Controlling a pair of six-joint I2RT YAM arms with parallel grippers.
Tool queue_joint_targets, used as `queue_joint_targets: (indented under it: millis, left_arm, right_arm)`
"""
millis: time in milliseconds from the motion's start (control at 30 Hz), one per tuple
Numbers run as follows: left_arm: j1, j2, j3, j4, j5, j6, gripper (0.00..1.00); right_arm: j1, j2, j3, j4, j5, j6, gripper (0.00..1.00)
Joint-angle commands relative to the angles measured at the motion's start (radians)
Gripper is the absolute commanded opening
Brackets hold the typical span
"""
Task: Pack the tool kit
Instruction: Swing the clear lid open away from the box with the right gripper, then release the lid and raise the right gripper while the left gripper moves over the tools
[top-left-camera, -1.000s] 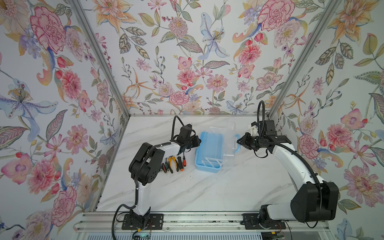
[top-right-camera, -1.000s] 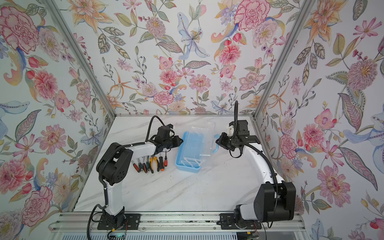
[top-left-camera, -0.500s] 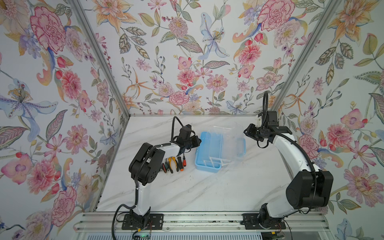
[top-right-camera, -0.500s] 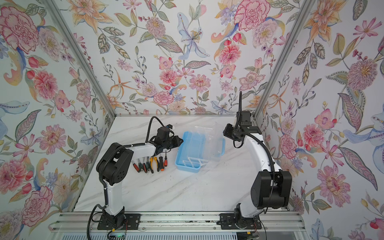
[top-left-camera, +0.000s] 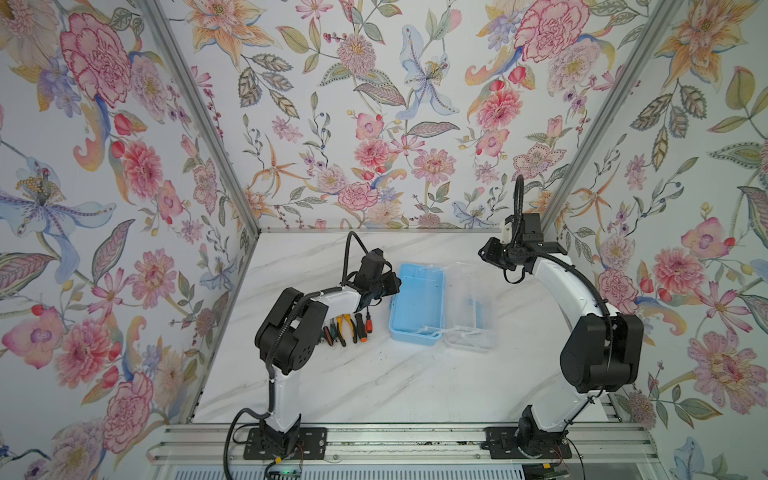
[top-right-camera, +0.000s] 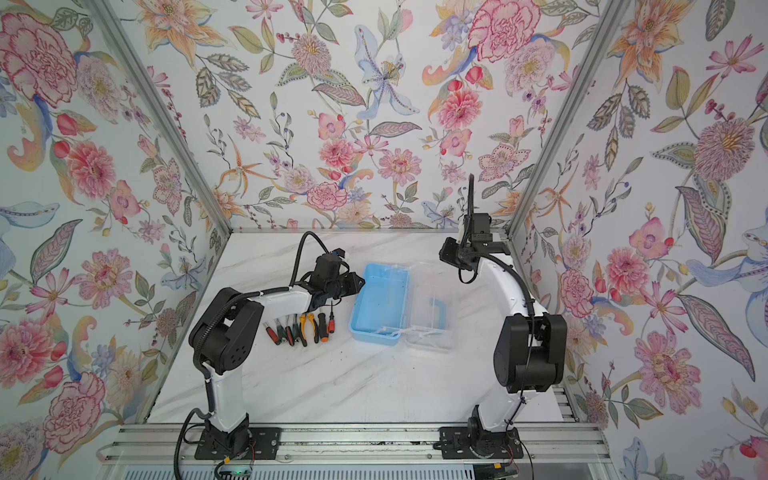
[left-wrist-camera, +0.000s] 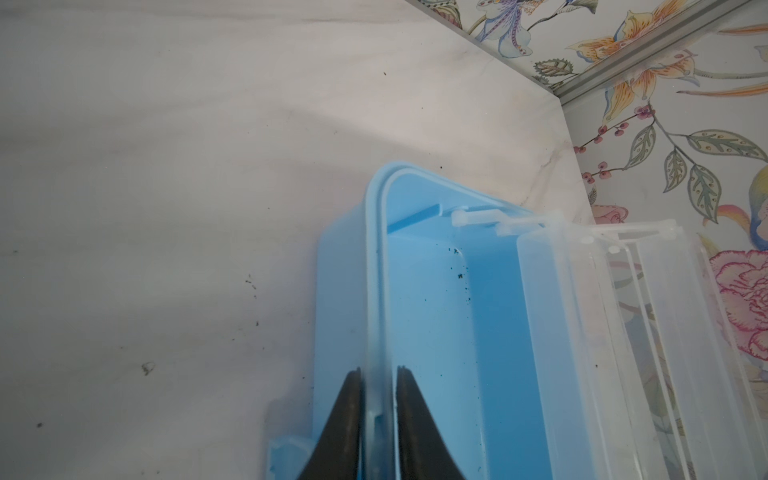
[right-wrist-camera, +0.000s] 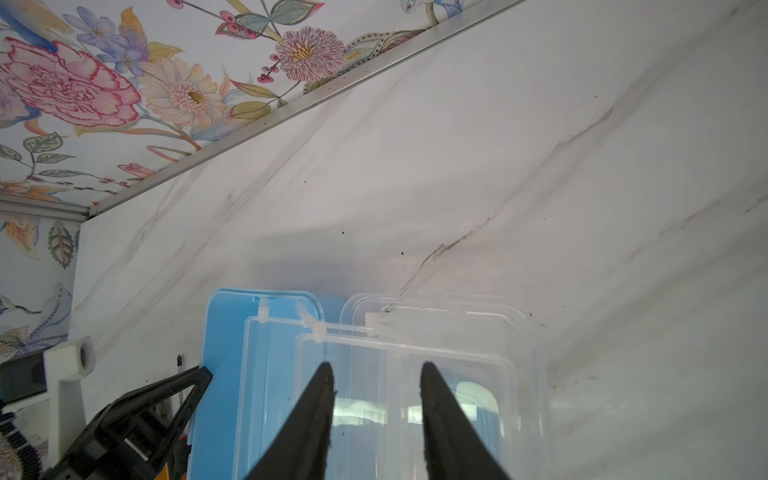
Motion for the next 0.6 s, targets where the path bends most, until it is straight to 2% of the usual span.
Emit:
queue_joint_targets:
  millis: [0, 100, 167, 300, 400, 467, 567]
  left_arm:
    - [-0.001, -0.068, 0.066, -0.101, -0.097, 0.096, 0.99]
    - [-0.002, -0.07, 0.112, -0.153, -0.123, 0.151, 0.99]
    - [0.0, -0.074, 0.12, -0.162, -0.143, 0.171, 0.99]
    - [0.007, -0.155, 0.037, -0.092, -0.197, 0.206, 0.99]
    - [0.056, -0.267, -0.075, -0.084, -0.218, 0.139, 0.99]
    - [0.123, -0.325, -0.116, -0.138, -0.138, 0.092, 0.99]
    - [0.188, -0.39, -0.151, -0.298, -0.138, 0.123, 0.99]
  right_arm:
    - [0.098, -0.081, -0.046, -0.004, 0.112, -0.052, 0.36]
    - [0.181, -0.138, -0.091, -0.007, 0.23, -0.053, 0.28]
    - [0.221, -0.165, -0.115, -0.018, 0.265, -0.057, 0.27]
    - [0.298, -0.21, -0.159, -0.037, 0.261, -0.064, 0.27]
    - [0.357, -0.213, -0.178, -0.051, 0.248, -0.073, 0.27]
    - [0.383, -0.201, -0.194, -0.052, 0.222, -0.066, 0.27]
    - [0.404, -0.16, -0.209, -0.044, 0.16, -0.042, 0.27]
